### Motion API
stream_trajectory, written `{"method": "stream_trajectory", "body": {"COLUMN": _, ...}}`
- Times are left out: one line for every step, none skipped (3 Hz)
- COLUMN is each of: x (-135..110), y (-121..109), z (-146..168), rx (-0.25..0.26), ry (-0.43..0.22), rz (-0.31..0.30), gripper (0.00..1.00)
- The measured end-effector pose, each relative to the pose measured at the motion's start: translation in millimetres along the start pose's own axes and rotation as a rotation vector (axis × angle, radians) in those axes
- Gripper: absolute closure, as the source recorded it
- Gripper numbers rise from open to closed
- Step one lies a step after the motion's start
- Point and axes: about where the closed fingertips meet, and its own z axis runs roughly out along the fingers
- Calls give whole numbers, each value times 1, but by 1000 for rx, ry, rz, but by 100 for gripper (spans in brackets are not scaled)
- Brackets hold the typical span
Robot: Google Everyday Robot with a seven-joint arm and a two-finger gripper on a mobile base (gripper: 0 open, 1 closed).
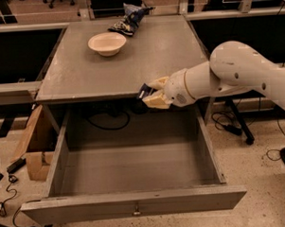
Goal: Place rxbar blueberry into top drawer
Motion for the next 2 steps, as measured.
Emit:
{"method": "stream_trajectory", "body": {"x": -29, "y": -1, "z": -2, "rx": -26, "ry": 14, "rz": -53, "gripper": 100}}
{"method": "stream_trajectory", "body": {"x": -48, "y": 23, "z": -20, "rx": -63, "ry": 51, "rz": -84, "gripper": 100}}
